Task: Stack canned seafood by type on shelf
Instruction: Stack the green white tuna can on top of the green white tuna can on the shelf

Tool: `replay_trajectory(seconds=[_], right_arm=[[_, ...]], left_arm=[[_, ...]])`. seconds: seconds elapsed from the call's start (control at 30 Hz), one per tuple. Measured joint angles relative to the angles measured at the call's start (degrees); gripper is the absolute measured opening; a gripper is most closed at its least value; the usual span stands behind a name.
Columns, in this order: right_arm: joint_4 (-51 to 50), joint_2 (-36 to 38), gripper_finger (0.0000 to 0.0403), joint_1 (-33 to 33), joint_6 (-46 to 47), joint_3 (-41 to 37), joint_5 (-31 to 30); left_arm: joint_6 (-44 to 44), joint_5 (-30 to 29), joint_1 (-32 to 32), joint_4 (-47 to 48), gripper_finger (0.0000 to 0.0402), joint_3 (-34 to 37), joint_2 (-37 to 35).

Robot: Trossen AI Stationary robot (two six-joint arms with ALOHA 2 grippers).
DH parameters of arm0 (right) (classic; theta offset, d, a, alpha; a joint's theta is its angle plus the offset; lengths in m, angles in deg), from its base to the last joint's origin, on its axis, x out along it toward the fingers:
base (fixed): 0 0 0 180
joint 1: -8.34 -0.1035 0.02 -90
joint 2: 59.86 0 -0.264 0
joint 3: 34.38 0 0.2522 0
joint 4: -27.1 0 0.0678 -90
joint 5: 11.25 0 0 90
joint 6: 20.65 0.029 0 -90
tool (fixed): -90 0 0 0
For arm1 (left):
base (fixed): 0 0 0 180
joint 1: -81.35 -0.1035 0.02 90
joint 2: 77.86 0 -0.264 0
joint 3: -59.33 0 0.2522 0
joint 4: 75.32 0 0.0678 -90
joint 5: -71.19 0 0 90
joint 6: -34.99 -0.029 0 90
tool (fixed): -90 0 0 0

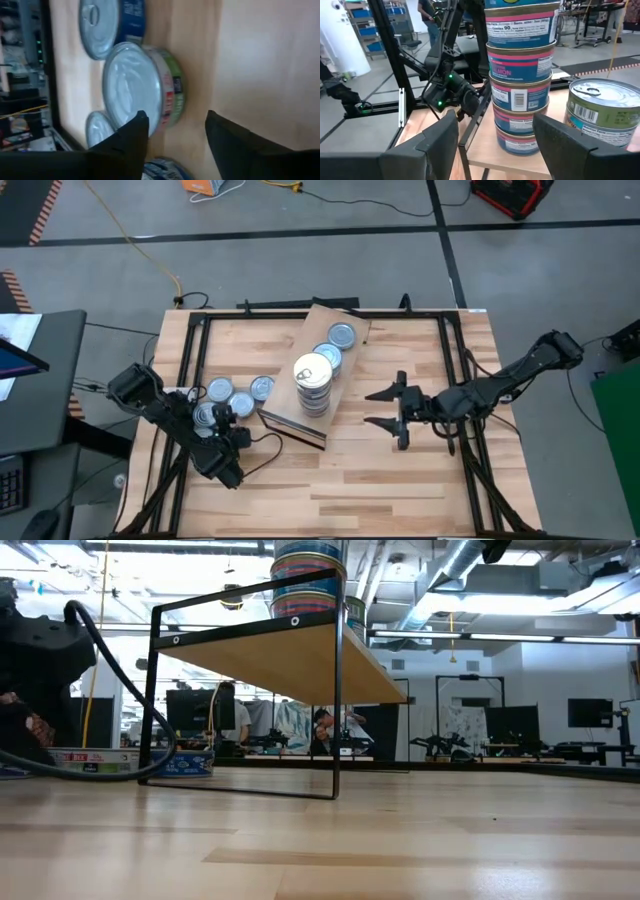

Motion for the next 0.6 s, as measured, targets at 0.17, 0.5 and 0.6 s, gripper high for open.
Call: replay_trajectory(seconds=[0.17, 0.5, 0.6], right_arm=[[0.3, -0.2, 0.0282, 0.0, 0.0, 0.0, 0.0], [0.7, -0.9, 0.0282, -0.1, -0.4, 0.0, 0.1], [0.8, -0.9, 0.0282, -0.2, -0.4, 0.0, 0.1]], left_arm=[[-3.5, -2.5, -0.1, -0.6, 0.0149, 0.6, 0.0], [-11.4, -1.7, -0.3, -6.8, 0.0105, 3.7, -0.1], [-11.7, -2.5, -0.5, -7.4, 0.0081, 4.6, -0.1]])
